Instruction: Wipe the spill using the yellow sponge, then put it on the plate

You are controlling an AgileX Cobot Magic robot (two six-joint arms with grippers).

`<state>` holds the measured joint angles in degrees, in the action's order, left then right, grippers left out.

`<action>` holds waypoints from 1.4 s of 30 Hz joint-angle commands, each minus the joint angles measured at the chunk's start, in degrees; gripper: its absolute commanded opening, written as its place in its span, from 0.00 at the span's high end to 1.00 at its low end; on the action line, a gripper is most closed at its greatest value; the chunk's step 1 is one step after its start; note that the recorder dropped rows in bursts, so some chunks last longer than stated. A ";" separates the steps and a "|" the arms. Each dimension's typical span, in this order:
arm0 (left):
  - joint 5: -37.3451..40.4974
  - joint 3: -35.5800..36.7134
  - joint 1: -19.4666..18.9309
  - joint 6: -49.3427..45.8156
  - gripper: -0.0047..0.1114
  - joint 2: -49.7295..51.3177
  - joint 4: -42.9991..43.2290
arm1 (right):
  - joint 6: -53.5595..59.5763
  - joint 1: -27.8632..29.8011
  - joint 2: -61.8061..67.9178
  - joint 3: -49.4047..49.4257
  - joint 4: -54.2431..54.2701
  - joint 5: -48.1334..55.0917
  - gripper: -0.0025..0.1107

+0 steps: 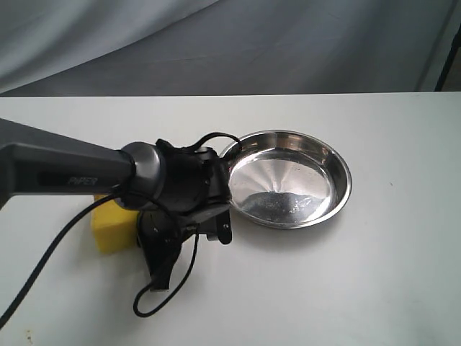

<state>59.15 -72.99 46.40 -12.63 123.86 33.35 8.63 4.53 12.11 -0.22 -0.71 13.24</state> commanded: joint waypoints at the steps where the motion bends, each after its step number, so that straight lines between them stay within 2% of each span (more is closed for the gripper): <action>1: -4.66 0.00 -4.42 -1.66 0.96 0.25 -1.54 | -0.03 0.20 0.20 0.22 0.29 -0.47 0.98; 12: -10.69 0.00 -16.47 -1.01 0.96 0.25 0.21 | -0.03 0.20 0.20 0.22 0.29 -0.47 0.98; 20: -12.73 0.00 -20.85 -0.76 0.96 0.25 -0.45 | -0.03 0.20 0.20 0.22 0.29 -0.47 0.98; 23: -14.01 0.00 -20.76 -1.24 0.96 0.25 -1.57 | -0.03 0.20 0.20 0.22 0.29 -0.47 0.98; 25: -16.61 0.00 -19.90 -1.64 0.96 0.25 -5.32 | -0.03 0.20 0.20 0.22 0.29 -0.47 0.98; 31: -17.15 0.00 -12.81 -6.05 0.96 0.25 -7.20 | -0.03 0.20 0.20 0.22 0.29 -0.47 0.98; 34: -17.15 0.00 -10.43 -4.42 0.96 -1.24 -4.12 | -0.03 0.20 0.20 0.22 0.29 -0.47 0.98; 38: -18.24 0.00 -11.70 10.24 0.96 -7.16 4.87 | -0.03 0.20 0.20 0.22 0.29 -0.47 0.98; 42: -20.46 0.00 -15.11 17.29 0.94 -12.09 6.43 | -0.03 0.20 0.20 0.22 0.29 -0.47 0.98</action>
<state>40.11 -73.00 33.41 -0.77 115.05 38.17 8.63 4.53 12.11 -0.22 -0.71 13.24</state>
